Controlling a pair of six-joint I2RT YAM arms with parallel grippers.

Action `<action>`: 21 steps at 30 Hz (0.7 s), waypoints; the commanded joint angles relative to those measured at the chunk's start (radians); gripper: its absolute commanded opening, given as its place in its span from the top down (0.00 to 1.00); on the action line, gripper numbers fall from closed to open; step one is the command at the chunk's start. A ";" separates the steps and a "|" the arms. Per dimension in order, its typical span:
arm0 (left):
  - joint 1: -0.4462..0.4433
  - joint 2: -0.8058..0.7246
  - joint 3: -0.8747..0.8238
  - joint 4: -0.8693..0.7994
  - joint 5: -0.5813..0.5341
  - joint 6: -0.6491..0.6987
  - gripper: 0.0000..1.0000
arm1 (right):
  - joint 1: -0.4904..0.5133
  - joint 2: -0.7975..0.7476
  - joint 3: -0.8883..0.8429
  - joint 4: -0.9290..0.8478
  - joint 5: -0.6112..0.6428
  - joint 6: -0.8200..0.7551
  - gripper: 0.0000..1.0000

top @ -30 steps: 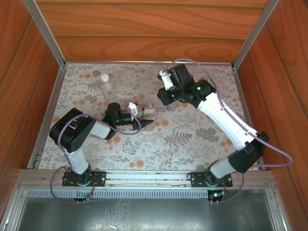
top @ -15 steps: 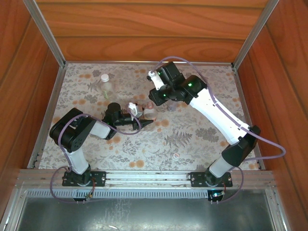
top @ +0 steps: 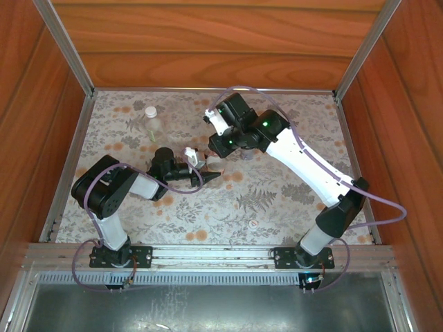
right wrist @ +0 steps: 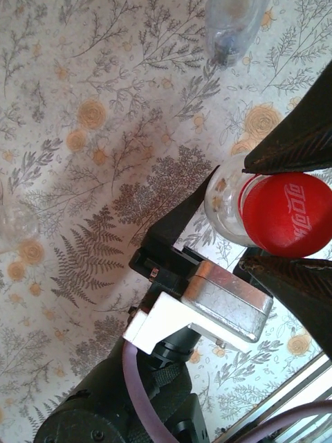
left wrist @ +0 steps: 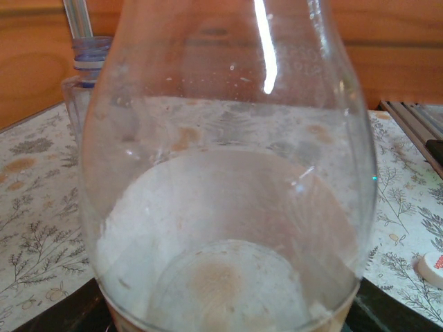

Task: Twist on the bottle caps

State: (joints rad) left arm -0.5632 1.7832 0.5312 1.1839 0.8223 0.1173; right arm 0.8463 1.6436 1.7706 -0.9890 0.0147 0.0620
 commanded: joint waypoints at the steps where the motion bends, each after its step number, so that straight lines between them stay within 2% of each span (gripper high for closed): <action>1: -0.006 0.042 -0.009 -0.101 0.002 0.025 0.41 | 0.010 0.007 0.005 -0.019 -0.011 -0.008 0.65; 21: -0.004 0.045 -0.013 -0.099 0.005 0.025 0.41 | 0.010 0.010 -0.022 -0.030 0.030 -0.014 0.64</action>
State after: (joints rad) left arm -0.5632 1.7859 0.5312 1.1881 0.8257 0.1204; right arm 0.8509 1.6505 1.7615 -0.9962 0.0307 0.0586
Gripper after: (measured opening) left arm 0.592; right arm 0.356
